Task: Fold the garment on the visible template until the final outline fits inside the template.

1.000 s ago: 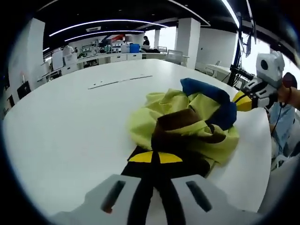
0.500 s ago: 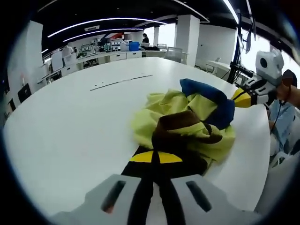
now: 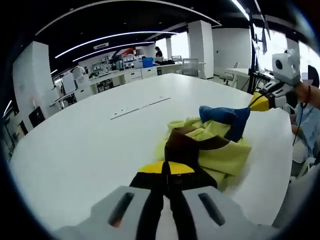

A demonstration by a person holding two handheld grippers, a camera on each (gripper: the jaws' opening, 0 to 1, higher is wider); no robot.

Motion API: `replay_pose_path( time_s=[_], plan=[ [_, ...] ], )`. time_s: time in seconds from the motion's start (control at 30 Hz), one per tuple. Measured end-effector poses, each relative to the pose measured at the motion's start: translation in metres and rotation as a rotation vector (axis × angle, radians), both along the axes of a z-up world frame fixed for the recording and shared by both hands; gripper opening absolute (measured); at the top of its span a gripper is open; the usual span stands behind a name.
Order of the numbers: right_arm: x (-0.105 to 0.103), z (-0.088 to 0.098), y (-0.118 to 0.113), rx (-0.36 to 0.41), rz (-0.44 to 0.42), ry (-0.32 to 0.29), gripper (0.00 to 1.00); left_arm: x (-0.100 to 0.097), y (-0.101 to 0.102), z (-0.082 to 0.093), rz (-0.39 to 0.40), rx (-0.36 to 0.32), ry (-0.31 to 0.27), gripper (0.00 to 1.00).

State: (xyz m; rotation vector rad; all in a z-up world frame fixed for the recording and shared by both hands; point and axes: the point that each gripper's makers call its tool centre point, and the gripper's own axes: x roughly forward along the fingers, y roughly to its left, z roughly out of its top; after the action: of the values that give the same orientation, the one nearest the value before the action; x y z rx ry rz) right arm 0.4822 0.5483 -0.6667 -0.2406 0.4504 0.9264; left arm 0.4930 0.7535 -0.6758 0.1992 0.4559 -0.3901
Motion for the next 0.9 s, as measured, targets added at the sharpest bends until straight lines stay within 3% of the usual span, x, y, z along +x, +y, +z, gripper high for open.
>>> replay_pose_path(
  time_s=[0.1,0.27,0.6,0.73,0.9],
  plan=[
    [0.010,0.010,-0.003,0.001,-0.011,-0.034,0.00,0.009,0.006,0.022,0.024,-0.015,-0.060,0.00],
    [0.020,0.011,-0.005,-0.030,-0.009,-0.039,0.00,0.018,0.017,0.037,0.051,-0.015,-0.095,0.00],
    [0.063,0.042,-0.021,-0.053,-0.078,-0.130,0.00,0.042,0.032,0.077,0.088,-0.011,-0.200,0.00],
    [0.089,0.052,-0.034,-0.063,-0.135,-0.149,0.00,0.061,0.035,0.080,0.098,0.034,-0.214,0.00],
    [0.115,0.057,-0.044,-0.036,-0.175,-0.144,0.00,0.091,0.034,0.082,0.104,0.022,-0.219,0.00]
  ],
)
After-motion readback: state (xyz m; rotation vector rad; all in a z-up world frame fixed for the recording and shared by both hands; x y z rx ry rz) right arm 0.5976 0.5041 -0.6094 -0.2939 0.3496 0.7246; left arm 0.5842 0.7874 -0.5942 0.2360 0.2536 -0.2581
